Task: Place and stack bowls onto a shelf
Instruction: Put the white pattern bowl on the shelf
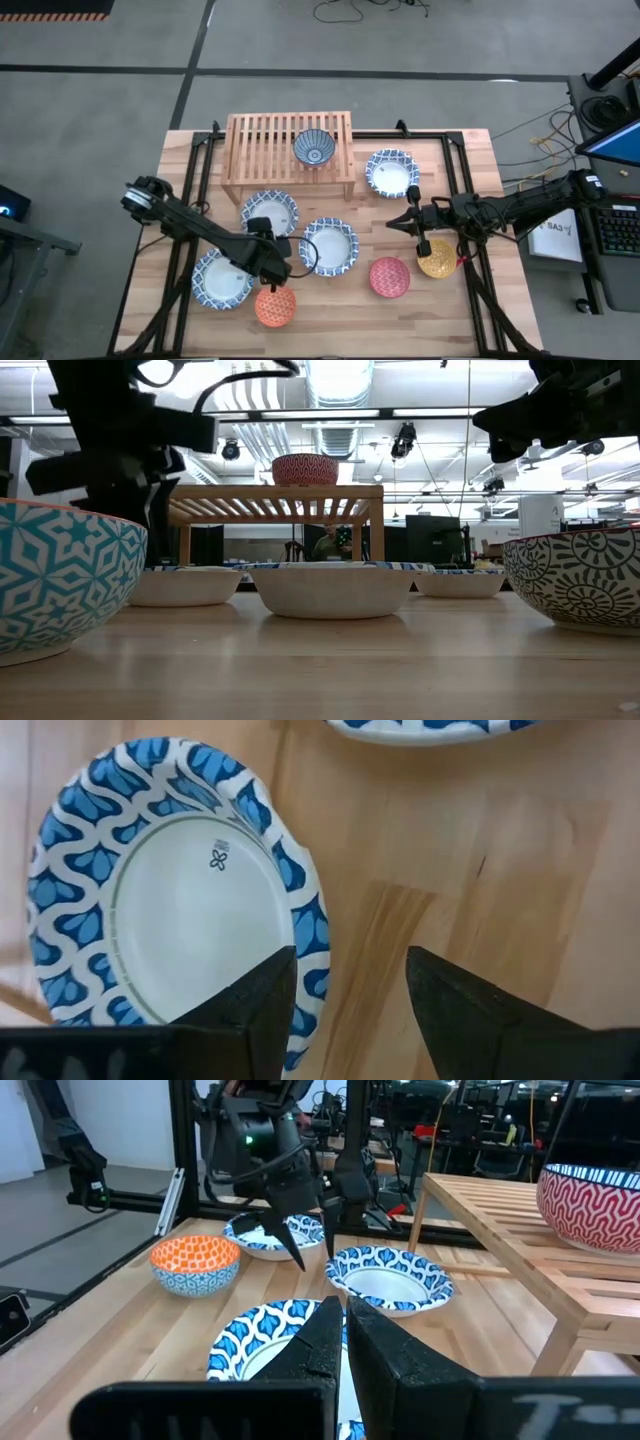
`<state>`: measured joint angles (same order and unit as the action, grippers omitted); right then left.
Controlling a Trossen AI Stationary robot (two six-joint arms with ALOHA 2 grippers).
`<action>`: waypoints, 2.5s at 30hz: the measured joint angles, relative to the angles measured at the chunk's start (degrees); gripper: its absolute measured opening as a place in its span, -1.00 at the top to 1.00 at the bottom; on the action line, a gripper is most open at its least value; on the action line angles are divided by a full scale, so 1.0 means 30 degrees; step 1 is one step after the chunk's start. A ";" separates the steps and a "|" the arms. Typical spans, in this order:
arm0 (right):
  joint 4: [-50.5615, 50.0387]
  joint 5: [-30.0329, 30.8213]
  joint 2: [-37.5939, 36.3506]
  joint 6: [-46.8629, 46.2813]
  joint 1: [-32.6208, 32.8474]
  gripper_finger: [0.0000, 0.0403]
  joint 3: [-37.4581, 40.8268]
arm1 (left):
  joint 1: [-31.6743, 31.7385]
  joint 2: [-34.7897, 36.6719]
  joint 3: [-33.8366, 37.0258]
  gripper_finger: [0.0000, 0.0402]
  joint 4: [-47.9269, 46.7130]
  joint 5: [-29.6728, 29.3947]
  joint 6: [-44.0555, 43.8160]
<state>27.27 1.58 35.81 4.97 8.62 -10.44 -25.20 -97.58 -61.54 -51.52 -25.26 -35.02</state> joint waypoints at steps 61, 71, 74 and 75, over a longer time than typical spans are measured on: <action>0.0182 0.0517 0.0000 -0.0663 -0.0007 0.96 0.0015 | -0.1999 -0.0295 -0.7661 1.00 -0.8100 -0.0577 0.1424; 0.0182 0.0517 0.0000 -0.0758 -0.0007 0.96 0.0015 | -0.1174 0.1538 -1.1416 1.00 -1.2794 -0.4317 0.3354; 0.0182 0.0517 0.0000 -0.0692 -0.0007 0.96 0.0015 | -0.0124 0.2533 -1.1201 1.00 -1.2848 -0.4578 0.4201; 0.0189 0.0517 0.0000 -0.0692 -0.0007 0.96 0.0015 | 0.0285 0.2811 -1.1103 1.00 -1.2847 -0.4640 0.4477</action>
<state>27.83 3.14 35.81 2.90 8.60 -10.39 -24.35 -89.15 -94.85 -90.06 -39.18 -21.59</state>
